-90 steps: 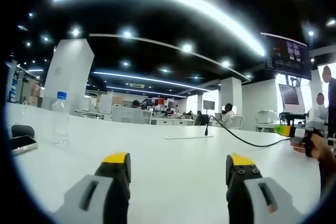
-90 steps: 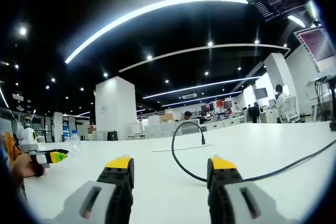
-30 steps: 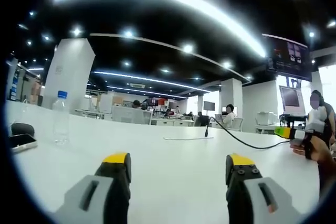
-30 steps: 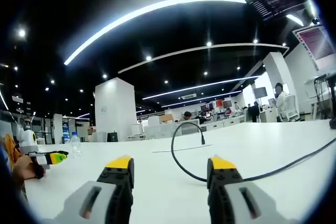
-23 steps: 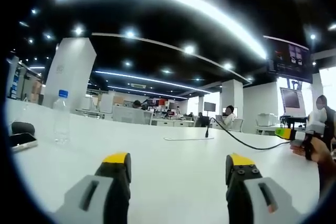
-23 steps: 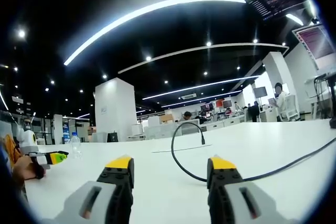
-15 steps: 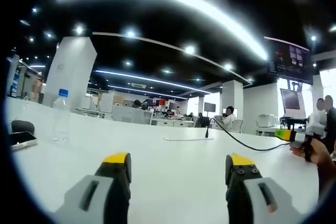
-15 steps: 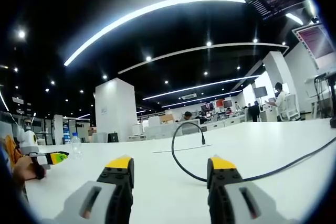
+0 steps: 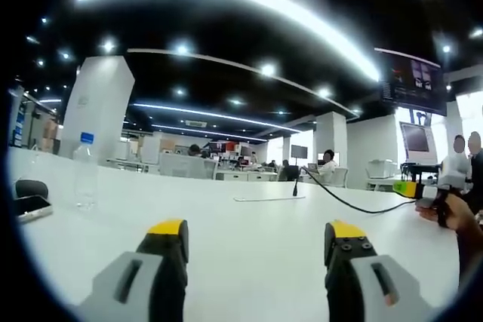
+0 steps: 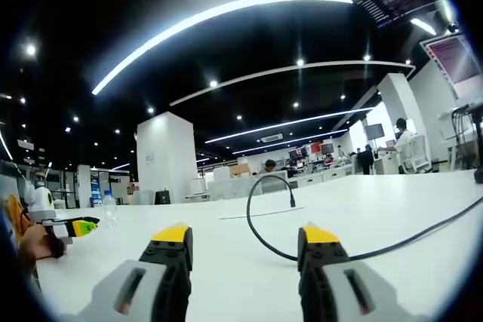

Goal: Locate the USB plug end of the data cable currently connected to the USB port on the desk. Grip the plug, withdraw it from the port, and place it onto the desktop.

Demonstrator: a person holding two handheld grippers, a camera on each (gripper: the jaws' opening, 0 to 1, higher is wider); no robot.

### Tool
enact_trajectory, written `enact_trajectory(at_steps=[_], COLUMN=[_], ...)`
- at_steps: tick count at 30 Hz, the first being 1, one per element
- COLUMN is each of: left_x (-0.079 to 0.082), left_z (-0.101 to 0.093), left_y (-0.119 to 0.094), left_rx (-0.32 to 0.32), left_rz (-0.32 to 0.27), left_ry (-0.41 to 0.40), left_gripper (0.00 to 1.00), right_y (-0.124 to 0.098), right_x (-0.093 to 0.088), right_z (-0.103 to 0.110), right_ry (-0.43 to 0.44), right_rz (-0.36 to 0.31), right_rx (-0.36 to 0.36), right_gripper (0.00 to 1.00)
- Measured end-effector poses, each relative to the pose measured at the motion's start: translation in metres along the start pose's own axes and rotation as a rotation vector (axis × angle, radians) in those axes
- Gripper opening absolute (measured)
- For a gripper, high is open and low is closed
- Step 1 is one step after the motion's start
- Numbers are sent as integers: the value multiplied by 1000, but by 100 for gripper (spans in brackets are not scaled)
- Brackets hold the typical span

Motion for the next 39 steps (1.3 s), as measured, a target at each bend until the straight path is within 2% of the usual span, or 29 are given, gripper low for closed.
enact_trajectory(at_steps=[25, 39], left_x=[2, 2], left_z=[0, -4], left_y=[2, 5], left_rx=[-6, -24], left_rz=[6, 30], left_ry=[8, -6], left_gripper=[74, 74], right_y=[0, 0], right_x=[2, 5], right_z=[0, 0], right_ry=[16, 38], right_rz=[-3, -9], right_rx=[4, 13], right_gripper=[56, 56])
Point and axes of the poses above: the point that each gripper's makers call its tool centre point, and the gripper's own axes: y roughly forward along the fingers, z roughly to its left, x roughly out of its top, the point moved 1 cm from there along -y, roughly backward along the fingers, and after that the axes turned 13 degrees about y, right-handed, at the moved point
